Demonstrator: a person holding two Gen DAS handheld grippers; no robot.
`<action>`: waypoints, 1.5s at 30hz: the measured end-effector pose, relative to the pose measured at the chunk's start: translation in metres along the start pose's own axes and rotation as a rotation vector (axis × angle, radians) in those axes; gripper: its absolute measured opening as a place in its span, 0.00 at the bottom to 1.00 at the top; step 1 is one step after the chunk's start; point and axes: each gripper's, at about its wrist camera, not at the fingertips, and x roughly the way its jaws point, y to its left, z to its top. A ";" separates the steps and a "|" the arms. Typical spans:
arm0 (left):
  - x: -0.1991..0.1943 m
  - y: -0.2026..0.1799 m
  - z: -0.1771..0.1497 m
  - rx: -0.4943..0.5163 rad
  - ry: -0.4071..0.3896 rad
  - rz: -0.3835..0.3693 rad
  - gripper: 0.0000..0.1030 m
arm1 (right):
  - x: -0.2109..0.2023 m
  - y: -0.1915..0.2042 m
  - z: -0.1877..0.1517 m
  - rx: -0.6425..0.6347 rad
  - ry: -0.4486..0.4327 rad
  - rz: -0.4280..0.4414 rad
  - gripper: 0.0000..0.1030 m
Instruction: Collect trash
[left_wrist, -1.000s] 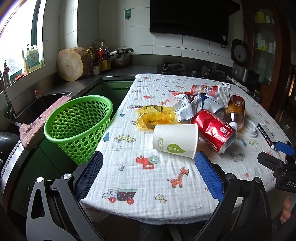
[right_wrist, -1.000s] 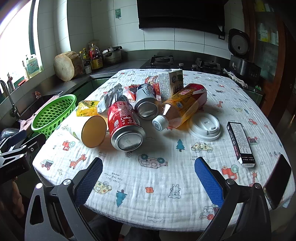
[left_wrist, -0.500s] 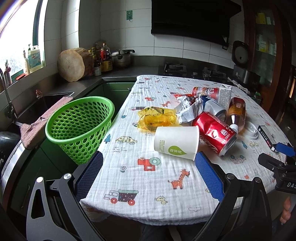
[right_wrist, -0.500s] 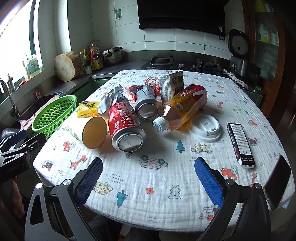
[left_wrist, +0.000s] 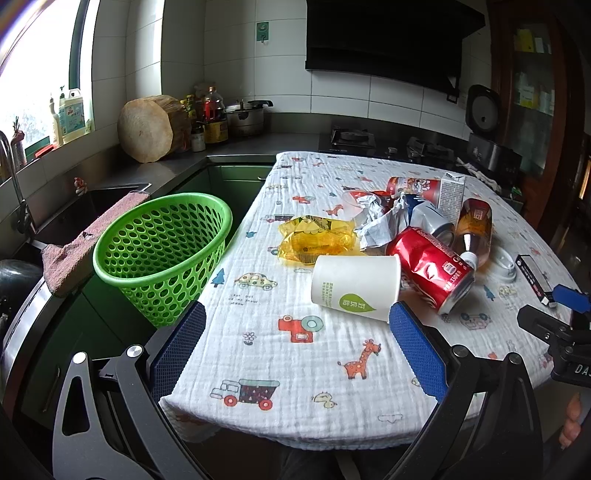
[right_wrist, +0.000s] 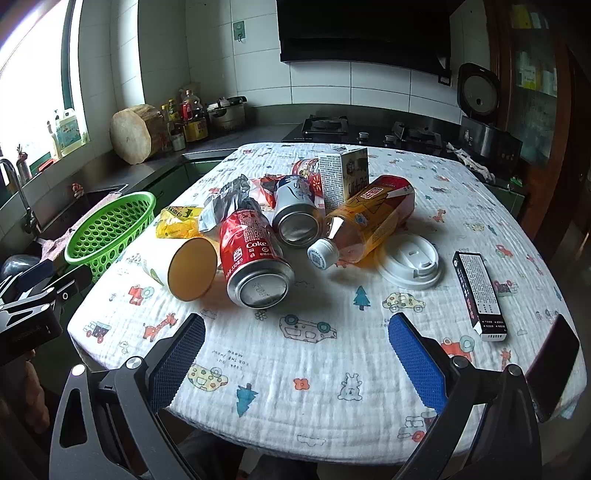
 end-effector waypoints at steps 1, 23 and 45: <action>0.000 0.000 0.000 0.000 -0.001 0.001 0.96 | 0.000 0.000 0.000 -0.001 -0.001 0.000 0.94; 0.004 0.004 0.000 -0.019 0.010 0.011 0.96 | -0.001 0.000 0.000 -0.006 -0.002 0.001 0.94; 0.023 -0.001 0.004 0.032 0.037 0.008 0.96 | 0.021 -0.022 -0.001 -0.005 0.042 -0.008 0.94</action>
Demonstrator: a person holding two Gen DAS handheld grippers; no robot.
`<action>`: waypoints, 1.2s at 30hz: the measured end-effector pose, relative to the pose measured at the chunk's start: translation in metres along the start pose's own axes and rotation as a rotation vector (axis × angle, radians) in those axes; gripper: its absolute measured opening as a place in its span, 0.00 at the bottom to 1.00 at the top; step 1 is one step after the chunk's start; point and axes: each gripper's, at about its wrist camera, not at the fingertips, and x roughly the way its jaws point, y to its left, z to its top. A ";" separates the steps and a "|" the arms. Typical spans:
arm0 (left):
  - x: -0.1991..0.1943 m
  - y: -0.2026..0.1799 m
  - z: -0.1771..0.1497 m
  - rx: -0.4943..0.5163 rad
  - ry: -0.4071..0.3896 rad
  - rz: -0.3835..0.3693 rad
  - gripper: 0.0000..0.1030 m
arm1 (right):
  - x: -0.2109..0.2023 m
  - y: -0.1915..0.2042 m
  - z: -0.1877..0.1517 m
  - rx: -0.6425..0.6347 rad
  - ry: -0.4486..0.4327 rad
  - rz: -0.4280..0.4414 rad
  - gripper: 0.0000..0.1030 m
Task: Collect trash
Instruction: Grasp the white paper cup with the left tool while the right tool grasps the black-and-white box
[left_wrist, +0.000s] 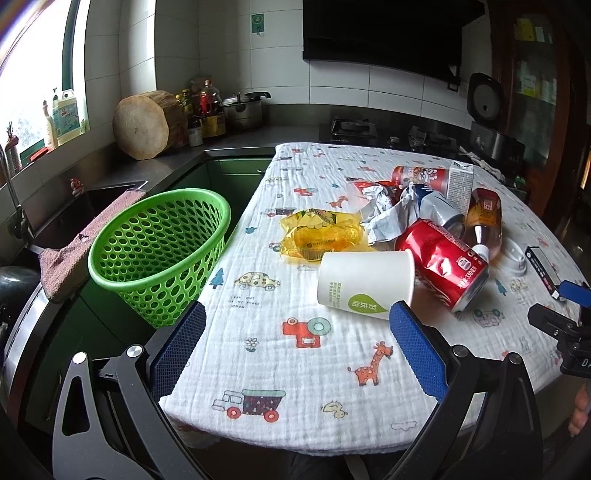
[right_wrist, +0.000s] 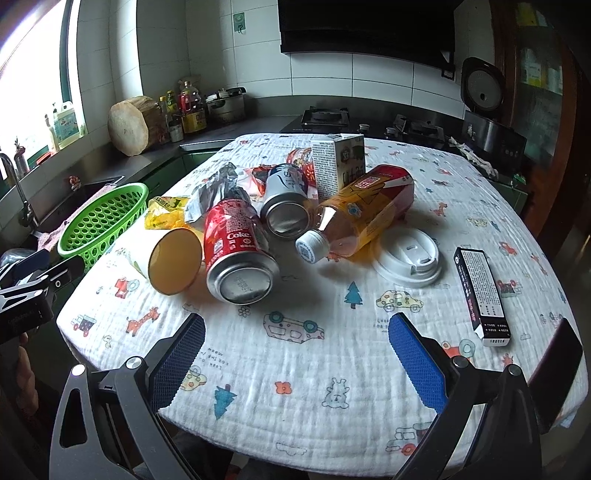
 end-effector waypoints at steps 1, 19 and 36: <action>0.002 0.000 0.001 0.006 0.003 0.000 0.96 | 0.002 -0.005 0.000 0.004 0.006 -0.003 0.94; 0.042 -0.007 0.005 0.131 0.055 -0.047 0.96 | 0.033 -0.131 0.019 0.091 0.135 -0.143 0.94; 0.058 -0.021 0.014 0.370 0.053 -0.194 0.95 | 0.092 -0.184 0.031 0.145 0.297 -0.160 0.65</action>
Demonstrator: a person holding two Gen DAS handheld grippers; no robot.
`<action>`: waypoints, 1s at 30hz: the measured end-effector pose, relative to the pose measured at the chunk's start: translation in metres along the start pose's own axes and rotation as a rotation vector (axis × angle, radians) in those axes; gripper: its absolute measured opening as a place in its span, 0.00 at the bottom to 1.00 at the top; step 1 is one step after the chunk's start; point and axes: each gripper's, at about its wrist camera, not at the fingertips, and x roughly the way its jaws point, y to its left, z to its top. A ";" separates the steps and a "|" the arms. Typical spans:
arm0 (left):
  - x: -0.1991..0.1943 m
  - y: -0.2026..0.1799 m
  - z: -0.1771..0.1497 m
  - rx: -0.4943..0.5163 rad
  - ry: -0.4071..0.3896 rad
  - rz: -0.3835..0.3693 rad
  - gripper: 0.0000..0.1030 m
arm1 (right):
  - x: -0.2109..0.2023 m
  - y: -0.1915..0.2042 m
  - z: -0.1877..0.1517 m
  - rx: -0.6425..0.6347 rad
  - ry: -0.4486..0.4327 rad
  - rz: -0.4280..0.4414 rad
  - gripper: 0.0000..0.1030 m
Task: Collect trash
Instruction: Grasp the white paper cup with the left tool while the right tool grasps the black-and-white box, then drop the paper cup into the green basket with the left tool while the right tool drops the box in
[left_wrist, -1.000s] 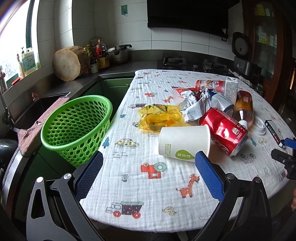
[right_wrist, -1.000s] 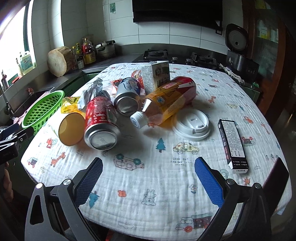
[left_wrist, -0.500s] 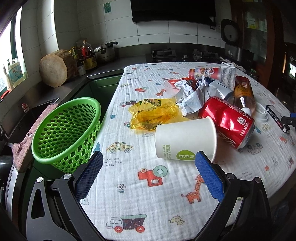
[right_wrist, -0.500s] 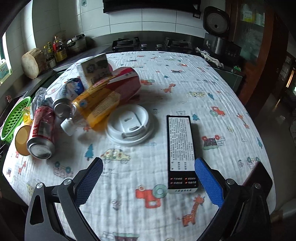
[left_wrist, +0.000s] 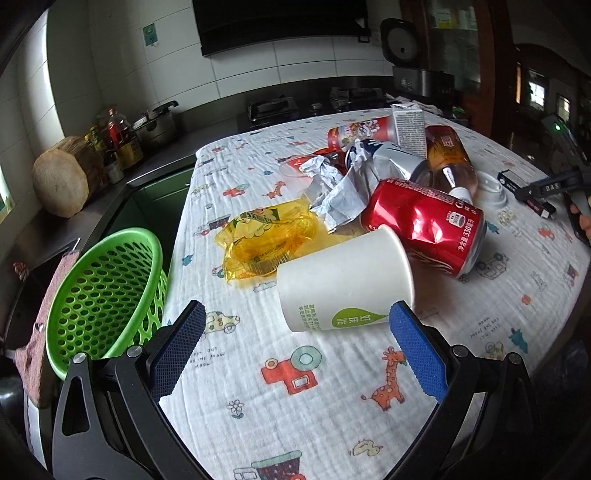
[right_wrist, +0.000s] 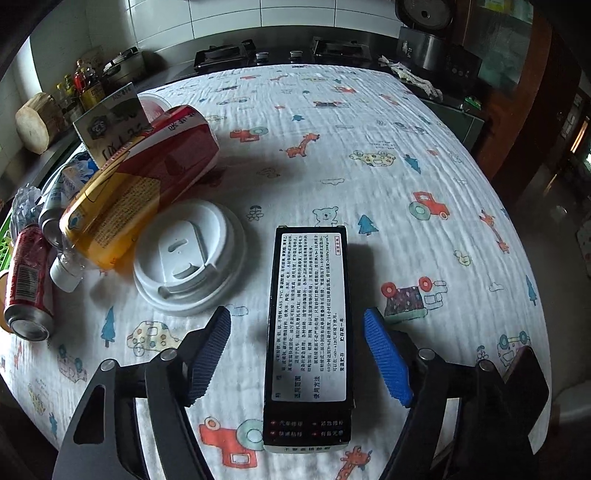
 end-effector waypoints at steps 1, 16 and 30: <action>0.001 -0.002 0.001 0.032 -0.002 -0.001 0.95 | 0.002 -0.001 0.001 0.002 0.005 -0.001 0.64; 0.016 -0.023 0.023 0.603 -0.020 -0.200 0.95 | 0.005 0.005 0.006 0.009 0.032 -0.014 0.43; 0.050 -0.032 0.031 0.752 0.081 -0.389 0.73 | -0.019 0.014 -0.002 0.015 0.026 -0.008 0.43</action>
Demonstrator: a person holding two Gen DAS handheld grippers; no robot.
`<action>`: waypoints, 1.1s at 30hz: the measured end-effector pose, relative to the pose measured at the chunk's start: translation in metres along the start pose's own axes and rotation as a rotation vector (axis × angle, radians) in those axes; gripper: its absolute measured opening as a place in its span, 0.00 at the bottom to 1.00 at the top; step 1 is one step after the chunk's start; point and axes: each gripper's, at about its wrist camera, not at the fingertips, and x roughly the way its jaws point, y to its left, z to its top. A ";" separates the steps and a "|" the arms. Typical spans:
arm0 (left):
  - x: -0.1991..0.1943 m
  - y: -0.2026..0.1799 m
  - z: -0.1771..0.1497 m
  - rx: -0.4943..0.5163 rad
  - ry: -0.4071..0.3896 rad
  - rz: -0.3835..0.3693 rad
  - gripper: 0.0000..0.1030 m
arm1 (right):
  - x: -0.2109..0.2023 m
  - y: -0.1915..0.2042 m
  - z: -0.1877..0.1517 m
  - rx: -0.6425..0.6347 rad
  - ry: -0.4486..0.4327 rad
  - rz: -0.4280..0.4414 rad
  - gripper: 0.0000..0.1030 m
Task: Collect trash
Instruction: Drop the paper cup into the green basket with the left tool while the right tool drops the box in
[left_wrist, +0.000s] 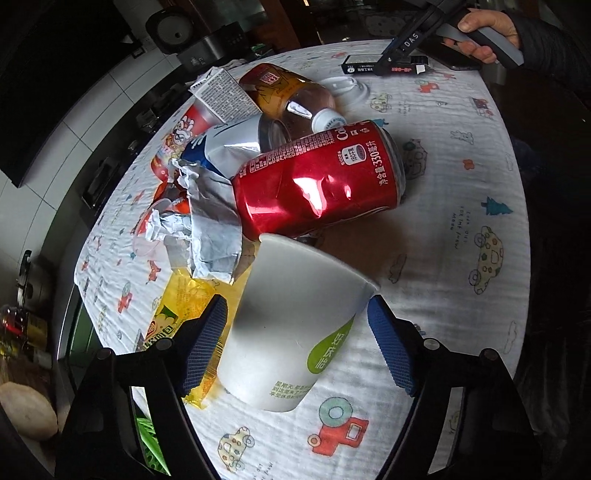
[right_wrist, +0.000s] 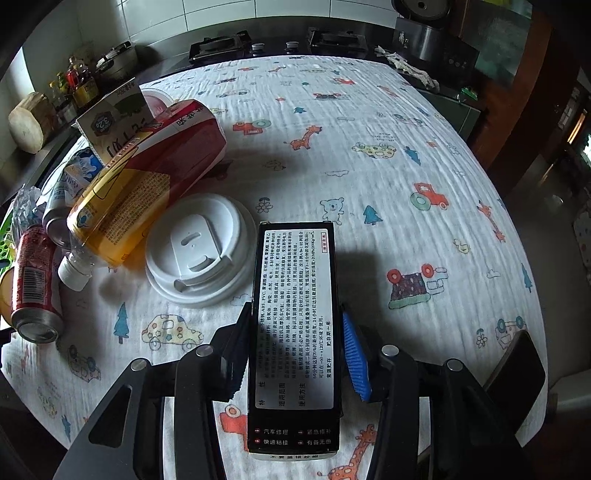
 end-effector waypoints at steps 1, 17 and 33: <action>0.002 -0.001 -0.001 0.004 0.006 0.000 0.72 | -0.003 0.002 0.000 -0.007 -0.004 0.001 0.43; -0.085 0.027 -0.048 -0.480 -0.200 0.116 0.66 | -0.082 0.101 0.037 -0.181 -0.140 0.235 0.43; -0.159 0.133 -0.231 -1.107 -0.106 0.470 0.65 | -0.064 0.417 0.102 -0.593 0.006 0.577 0.43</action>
